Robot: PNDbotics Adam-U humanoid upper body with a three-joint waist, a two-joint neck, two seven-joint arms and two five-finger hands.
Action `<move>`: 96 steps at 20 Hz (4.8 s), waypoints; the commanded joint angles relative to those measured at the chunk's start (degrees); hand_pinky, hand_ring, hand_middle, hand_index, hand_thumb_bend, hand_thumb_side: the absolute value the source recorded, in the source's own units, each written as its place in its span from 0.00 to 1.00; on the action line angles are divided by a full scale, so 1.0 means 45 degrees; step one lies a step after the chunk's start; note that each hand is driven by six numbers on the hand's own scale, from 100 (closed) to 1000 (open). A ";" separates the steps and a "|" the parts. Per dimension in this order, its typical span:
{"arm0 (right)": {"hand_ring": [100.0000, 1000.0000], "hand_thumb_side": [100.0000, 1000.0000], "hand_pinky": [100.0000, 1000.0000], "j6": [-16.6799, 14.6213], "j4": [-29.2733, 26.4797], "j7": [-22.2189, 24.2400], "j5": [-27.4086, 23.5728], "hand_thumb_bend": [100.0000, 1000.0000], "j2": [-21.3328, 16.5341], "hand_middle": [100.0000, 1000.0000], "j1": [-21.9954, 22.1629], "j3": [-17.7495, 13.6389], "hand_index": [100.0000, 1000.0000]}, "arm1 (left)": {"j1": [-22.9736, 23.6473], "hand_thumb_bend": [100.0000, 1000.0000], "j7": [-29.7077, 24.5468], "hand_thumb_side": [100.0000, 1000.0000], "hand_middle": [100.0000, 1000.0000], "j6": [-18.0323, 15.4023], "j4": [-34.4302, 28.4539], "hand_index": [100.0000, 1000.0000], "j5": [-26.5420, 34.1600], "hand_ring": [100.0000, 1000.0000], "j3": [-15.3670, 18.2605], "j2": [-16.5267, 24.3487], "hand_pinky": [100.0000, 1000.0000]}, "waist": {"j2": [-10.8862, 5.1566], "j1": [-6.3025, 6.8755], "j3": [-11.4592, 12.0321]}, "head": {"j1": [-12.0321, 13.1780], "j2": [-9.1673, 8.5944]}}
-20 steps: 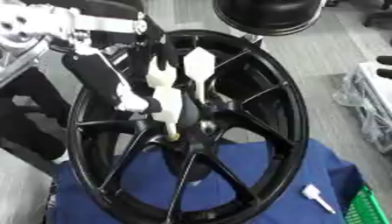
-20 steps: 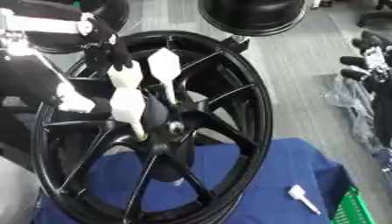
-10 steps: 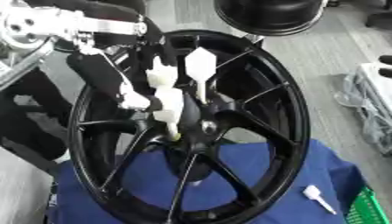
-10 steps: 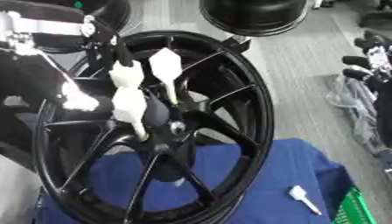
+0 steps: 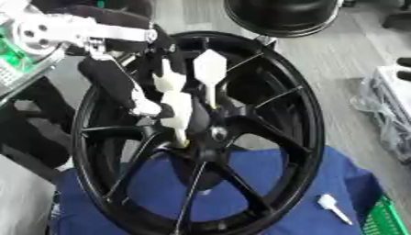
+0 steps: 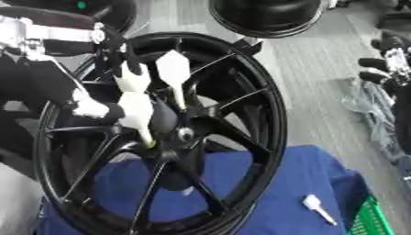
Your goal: Pull the pin out of the wheel hub.
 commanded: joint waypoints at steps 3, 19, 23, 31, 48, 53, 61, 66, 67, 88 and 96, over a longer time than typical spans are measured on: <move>0.76 0.72 0.76 -0.0020 -0.0102 0.0022 0.0040 0.00 -0.0366 0.83 -0.0100 -0.0075 0.89 | -0.0144 0.36 -0.0211 0.20 0.68 0.0398 -0.0023 0.75 0.0040 0.64 0.0077 0.0103 0.57 | -0.0215 -0.0058 -0.0014 | 0.0041 -0.0090; 0.76 0.73 0.76 -0.0018 -0.0112 0.0039 0.0016 0.00 -0.0385 0.84 -0.0102 -0.0072 0.89 | -0.0102 0.36 -0.0490 0.19 0.68 0.0245 0.0064 0.75 -0.0299 0.63 -0.0060 0.0016 0.58 | -0.0217 -0.0044 -0.0044 | -0.0008 -0.0200; 0.76 0.73 0.76 -0.0020 -0.0104 0.0045 0.0003 0.00 -0.0396 0.84 -0.0110 -0.0070 0.89 | -0.0124 0.37 -0.0593 0.19 0.66 0.0248 0.0166 0.74 -0.0552 0.61 -0.0205 -0.0049 0.56 | -0.0228 -0.0029 -0.0050 | 0.0017 -0.0209; 0.76 0.73 0.76 -0.0023 -0.0104 0.0057 -0.0012 0.00 -0.0405 0.84 -0.0127 -0.0068 0.89 | -0.0176 0.38 -0.0838 0.20 0.67 0.0254 0.0382 0.74 -0.0874 0.61 -0.0420 -0.0212 0.57 | -0.0236 -0.0013 -0.0068 | 0.0068 -0.0243; 0.77 0.74 0.76 -0.0017 -0.0101 0.0078 -0.0004 0.00 -0.0399 0.84 -0.0142 -0.0043 0.89 | -0.0251 0.37 -0.1744 0.08 0.64 -0.0127 0.0589 0.73 -0.1784 0.59 -0.0650 -0.0365 0.57 | -0.0242 0.0005 -0.0087 | 0.0222 -0.0256; 0.77 0.74 0.76 -0.0016 -0.0096 0.0086 -0.0012 0.00 -0.0392 0.84 -0.0165 -0.0035 0.89 | -0.0255 0.35 -0.1926 0.05 0.63 -0.0240 0.0679 0.71 -0.1988 0.58 -0.0690 -0.0422 0.56 | -0.0243 0.0013 -0.0102 | 0.0262 -0.0261; 0.77 0.75 0.76 -0.0019 -0.0099 0.0089 -0.0023 0.00 -0.0385 0.84 -0.0189 -0.0033 0.89 | -0.0226 0.29 -0.1967 0.02 0.59 -0.0326 0.0924 0.68 -0.2244 0.54 -0.0775 -0.0556 0.52 | -0.0236 0.0015 -0.0131 | 0.0307 -0.0285; 0.77 0.75 0.76 -0.0018 -0.0099 0.0085 -0.0031 0.00 -0.0383 0.84 -0.0204 -0.0039 0.89 | -0.0228 0.26 -0.1868 0.00 0.54 -0.0312 0.1011 0.63 -0.2290 0.50 -0.0808 -0.0626 0.49 | -0.0231 0.0017 -0.0146 | 0.0326 -0.0274; 0.77 0.75 0.76 -0.0019 -0.0100 0.0083 -0.0035 0.00 -0.0383 0.84 -0.0207 -0.0041 0.89 | -0.0224 0.25 -0.1874 0.00 0.53 -0.0328 0.1020 0.62 -0.2289 0.49 -0.0816 -0.0632 0.48 | -0.0231 0.0018 -0.0147 | 0.0332 -0.0271; 0.77 0.75 0.76 -0.0016 -0.0099 0.0079 -0.0044 0.00 -0.0436 0.84 -0.0182 -0.0040 0.90 | -0.0149 0.22 -0.1927 0.00 0.35 -0.0831 0.0333 0.43 -0.2610 0.32 -0.0648 -0.0390 0.33 | -0.0251 0.0041 -0.0113 | 0.0370 -0.0288; 0.77 0.75 0.76 -0.0024 -0.0091 0.0077 -0.0035 0.00 -0.0465 0.84 -0.0155 -0.0051 0.90 | 0.0109 0.29 -0.0803 0.00 0.11 -0.1540 -0.1572 0.27 -0.2804 0.11 0.0950 0.0669 0.23 | -0.0260 0.0063 -0.0062 | 0.0333 -0.0309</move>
